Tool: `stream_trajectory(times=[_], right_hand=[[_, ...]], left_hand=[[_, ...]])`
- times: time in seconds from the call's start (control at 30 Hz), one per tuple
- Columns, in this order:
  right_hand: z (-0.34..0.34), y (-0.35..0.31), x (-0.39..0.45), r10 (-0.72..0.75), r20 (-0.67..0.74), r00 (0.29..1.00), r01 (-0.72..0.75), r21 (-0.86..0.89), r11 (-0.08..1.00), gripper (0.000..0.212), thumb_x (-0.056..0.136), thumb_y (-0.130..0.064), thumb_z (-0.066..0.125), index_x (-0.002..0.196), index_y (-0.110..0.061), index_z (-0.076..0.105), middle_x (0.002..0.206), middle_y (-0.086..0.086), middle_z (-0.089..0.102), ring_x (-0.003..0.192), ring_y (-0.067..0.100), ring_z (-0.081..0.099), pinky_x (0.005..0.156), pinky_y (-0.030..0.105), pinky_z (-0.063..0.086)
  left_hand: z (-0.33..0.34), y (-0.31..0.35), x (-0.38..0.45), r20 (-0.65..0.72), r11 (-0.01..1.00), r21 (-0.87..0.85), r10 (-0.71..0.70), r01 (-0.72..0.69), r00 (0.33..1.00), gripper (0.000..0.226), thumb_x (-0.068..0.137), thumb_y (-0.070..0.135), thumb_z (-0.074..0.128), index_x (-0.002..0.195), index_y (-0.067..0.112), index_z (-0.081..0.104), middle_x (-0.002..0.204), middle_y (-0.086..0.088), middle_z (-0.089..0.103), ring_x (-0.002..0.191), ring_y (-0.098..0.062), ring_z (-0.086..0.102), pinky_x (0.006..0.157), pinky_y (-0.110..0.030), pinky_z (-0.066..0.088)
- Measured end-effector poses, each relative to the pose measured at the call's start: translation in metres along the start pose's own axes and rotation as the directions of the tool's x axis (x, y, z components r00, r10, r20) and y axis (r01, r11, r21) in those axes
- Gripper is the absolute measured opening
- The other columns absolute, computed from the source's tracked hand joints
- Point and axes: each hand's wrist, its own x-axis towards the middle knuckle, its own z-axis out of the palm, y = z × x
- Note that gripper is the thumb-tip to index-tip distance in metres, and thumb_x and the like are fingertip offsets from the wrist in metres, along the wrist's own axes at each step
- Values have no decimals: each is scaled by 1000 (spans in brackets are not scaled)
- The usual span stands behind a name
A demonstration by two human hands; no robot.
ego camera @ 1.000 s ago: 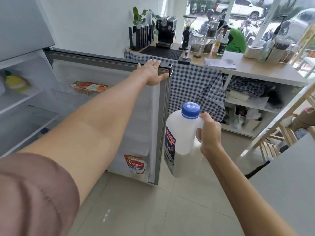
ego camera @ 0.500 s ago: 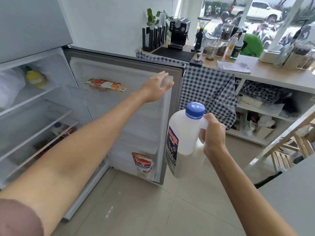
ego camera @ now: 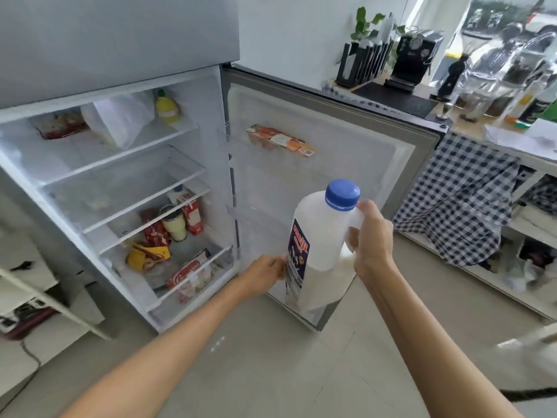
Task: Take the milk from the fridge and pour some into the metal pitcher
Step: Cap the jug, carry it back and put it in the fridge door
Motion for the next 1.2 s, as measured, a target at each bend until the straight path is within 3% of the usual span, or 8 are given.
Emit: stream_trajectory(times=[0.07, 0.23, 0.33, 0.53, 0.8, 0.9, 1.03, 1.2], right_hand=[[4, 8, -1, 19, -2, 1000, -19, -7, 1000, 37, 81, -22, 52, 53, -21, 28, 54, -2, 23, 46, 13, 19, 48, 25, 19], [54, 41, 2, 106, 22, 994, -104, -67, 992, 37, 84, -23, 52, 56, -19, 28, 47, -7, 24, 47, 13, 18, 51, 27, 17], [83, 60, 7, 129, 19, 991, -126, -111, 986, 35, 84, -24, 51, 59, -19, 27, 52, -2, 22, 48, 14, 17, 51, 28, 17], [139, 96, 22, 179, -1, 984, -175, -197, 965, 30, 85, -26, 49, 63, -21, 29, 58, 0, 22, 52, 16, 20, 47, 26, 19], [176, 155, 51, 276, -152, 949, -308, -256, 916, 30, 88, -20, 47, 60, -16, 35, 50, -2, 34, 41, 11, 30, 38, 16, 30], [185, 186, 71, 328, -170, 929, -358, -191, 914, 24, 85, -18, 50, 63, -16, 45, 58, -2, 45, 54, 14, 41, 52, 23, 37], [192, 235, 105, 340, -191, 921, -378, -228, 897, 17, 85, -23, 51, 71, -15, 47, 63, 1, 44, 59, 17, 42, 58, 29, 35], [199, 286, 143, 280, -132, 951, -308, -298, 904, 23, 79, -32, 53, 67, -12, 48, 60, 5, 39, 56, 17, 38, 58, 28, 32]], left_hand=[[4, -6, 3, 18, 972, -201, -120, 121, 993, 39, 104, 30, 28, 100, 9, 61, 91, -6, 65, 74, -12, 61, 76, -19, 53], [-30, -46, 15, 139, 766, -508, -378, 393, 916, 41, 98, 43, 40, 94, 10, 64, 92, -12, 67, 78, -24, 65, 85, -41, 56], [-55, -64, 19, 210, 722, -529, -398, 446, 893, 36, 95, 40, 46, 96, 10, 66, 97, -13, 66, 90, -28, 63, 89, -42, 55], [-107, -104, 54, 252, 687, -534, -428, 493, 868, 26, 92, 31, 49, 83, 13, 66, 86, -9, 63, 81, -24, 61, 92, -44, 54], [-126, -146, 105, 255, 583, -563, -552, 586, 794, 28, 93, 34, 46, 79, 12, 56, 77, -7, 56, 72, -20, 55, 73, -34, 54], [-116, -167, 124, 275, 505, -607, -592, 614, 758, 34, 96, 34, 47, 67, 15, 50, 65, -4, 49, 59, -16, 48, 73, -35, 51], [-101, -209, 156, 349, 424, -632, -591, 649, 727, 35, 97, 39, 45, 78, 11, 56, 69, -7, 57, 64, -19, 58, 98, -47, 48], [-88, -245, 204, 438, 371, -682, -484, 631, 758, 30, 95, 42, 48, 95, 13, 56, 82, -11, 50, 59, -26, 65, 91, -54, 50]])
